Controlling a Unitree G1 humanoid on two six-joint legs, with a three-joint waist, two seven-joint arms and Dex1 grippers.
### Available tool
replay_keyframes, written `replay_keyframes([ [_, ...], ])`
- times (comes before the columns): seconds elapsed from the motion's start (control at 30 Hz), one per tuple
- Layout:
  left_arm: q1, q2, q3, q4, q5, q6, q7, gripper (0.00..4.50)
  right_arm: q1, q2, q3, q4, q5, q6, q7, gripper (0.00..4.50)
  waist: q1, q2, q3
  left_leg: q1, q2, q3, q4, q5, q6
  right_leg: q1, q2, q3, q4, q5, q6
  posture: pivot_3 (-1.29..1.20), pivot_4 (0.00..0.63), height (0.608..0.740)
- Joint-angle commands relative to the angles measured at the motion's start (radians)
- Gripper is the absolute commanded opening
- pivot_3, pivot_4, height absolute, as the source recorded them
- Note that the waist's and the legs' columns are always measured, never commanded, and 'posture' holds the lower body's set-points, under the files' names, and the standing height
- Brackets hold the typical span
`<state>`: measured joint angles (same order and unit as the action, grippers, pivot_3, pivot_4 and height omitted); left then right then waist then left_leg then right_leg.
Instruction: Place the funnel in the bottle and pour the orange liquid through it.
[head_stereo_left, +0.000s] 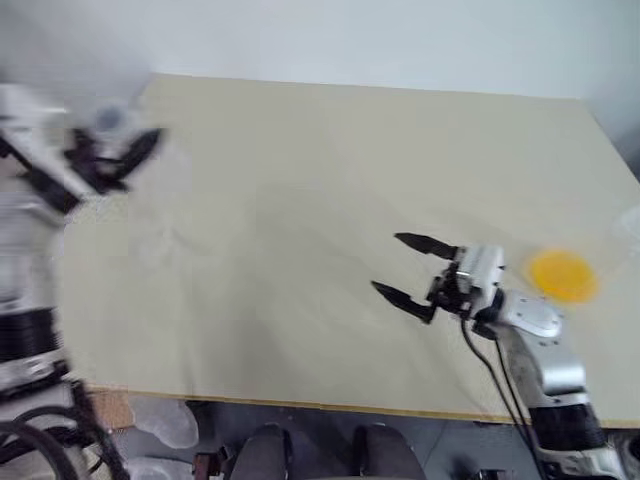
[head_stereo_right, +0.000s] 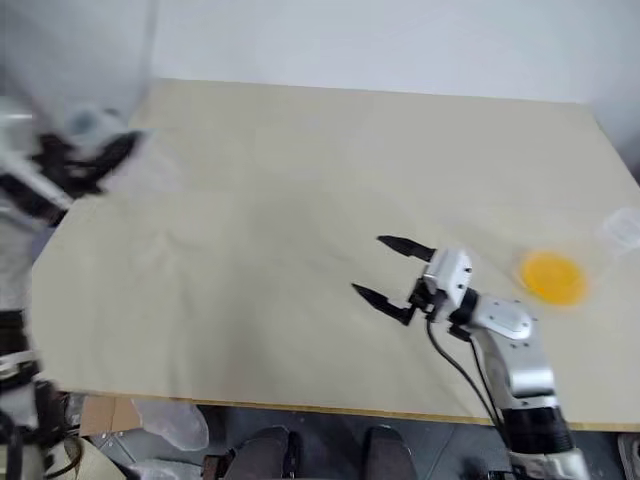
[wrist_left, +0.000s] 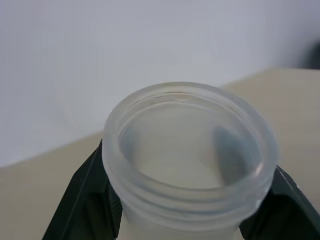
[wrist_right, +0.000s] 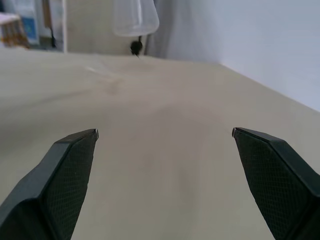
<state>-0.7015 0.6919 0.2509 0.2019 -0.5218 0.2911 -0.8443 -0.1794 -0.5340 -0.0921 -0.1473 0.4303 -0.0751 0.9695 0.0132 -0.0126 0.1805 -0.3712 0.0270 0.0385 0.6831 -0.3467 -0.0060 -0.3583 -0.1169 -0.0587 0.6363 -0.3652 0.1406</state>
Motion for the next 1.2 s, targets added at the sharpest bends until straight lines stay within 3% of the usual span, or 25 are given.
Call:
replay_keyframes([
  [0.03, -0.109, -0.150, -0.152, 0.048, 0.007, -0.008, -0.104, 2.36, 0.090, -0.066, -0.125, -0.057, 0.030, -0.004, -0.007, 4.50, 0.005, 0.000, 0.000, -0.001, 0.000, 0.000, 0.000, 0.000, 0.000, 0.000, 0.001, 0.000, -0.001, 0.000, 0.000, 0.00, 0.150, 0.740],
  [0.2, -0.231, -0.389, -0.304, 0.286, 0.109, -0.140, -0.202, 2.36, 0.289, -0.105, -0.290, -0.090, 0.022, -0.029, -0.038, 4.50, 0.011, -0.001, 0.001, -0.004, -0.004, 0.006, -0.001, 0.000, 0.000, -0.002, 0.002, -0.005, -0.001, 0.000, 0.000, 0.00, 0.150, 0.740],
  [0.33, -0.302, -0.516, -0.346, 0.463, 0.178, -0.264, -0.204, 2.36, 0.435, -0.071, -0.379, -0.168, 0.020, -0.031, -0.094, 4.50, 0.006, -0.001, 0.001, -0.003, -0.003, 0.013, -0.002, 0.000, 0.001, -0.003, 0.002, -0.005, -0.005, 0.000, 0.000, 0.00, 0.150, 0.740],
  [0.47, -0.323, -0.580, -0.364, 0.577, 0.234, -0.364, -0.211, 2.36, 0.521, -0.028, -0.391, -0.249, 0.018, -0.027, -0.147, 4.50, 0.004, -0.001, 0.001, -0.002, -0.002, 0.016, -0.001, 0.000, 0.002, -0.002, 0.002, -0.004, -0.007, 0.000, 0.000, 0.00, 0.150, 0.740],
  [0.73, -0.313, -0.606, -0.409, 0.637, 0.331, -0.463, -0.262, 2.36, 0.575, 0.014, -0.366, -0.315, 0.015, -0.026, -0.207, 4.50, 0.012, -0.001, 0.001, 0.000, -0.002, 0.018, 0.000, 0.000, 0.002, -0.001, 0.001, -0.003, -0.007, 0.000, 0.000, 0.00, 0.150, 0.740],
  [0.77, -0.316, -0.608, -0.401, 0.634, 0.326, -0.451, -0.260, 3.08, 0.575, 0.014, -0.363, -0.315, 0.015, -0.025, -0.208, 4.50, 0.012, -0.001, 0.001, 0.000, -0.002, 0.018, 0.000, 0.000, 0.002, -0.001, 0.001, -0.003, -0.007, 0.000, 0.000, 0.00, 0.150, 0.740],
  [0.93, -0.315, -0.606, -0.372, 0.585, 0.294, -0.385, -0.284, 4.48, 0.547, 0.010, -0.330, -0.310, 0.014, -0.019, -0.208, 4.50, 0.011, -0.001, 0.001, -0.001, -0.002, 0.018, 0.000, 0.000, 0.002, -0.002, 0.001, -0.003, -0.007, 0.000, 0.000, 0.00, 0.150, 0.740],
  [1.2, -0.252, -0.515, -0.321, 0.506, 0.278, -0.328, -0.303, 4.48, 0.488, -0.001, -0.277, -0.295, 0.013, -0.002, -0.202, 4.50, 0.007, 0.000, 0.000, 0.000, -0.001, 0.018, 0.000, 0.000, 0.002, -0.002, 0.002, -0.003, -0.006, 0.000, 0.000, 0.00, 0.150, 0.740],
])
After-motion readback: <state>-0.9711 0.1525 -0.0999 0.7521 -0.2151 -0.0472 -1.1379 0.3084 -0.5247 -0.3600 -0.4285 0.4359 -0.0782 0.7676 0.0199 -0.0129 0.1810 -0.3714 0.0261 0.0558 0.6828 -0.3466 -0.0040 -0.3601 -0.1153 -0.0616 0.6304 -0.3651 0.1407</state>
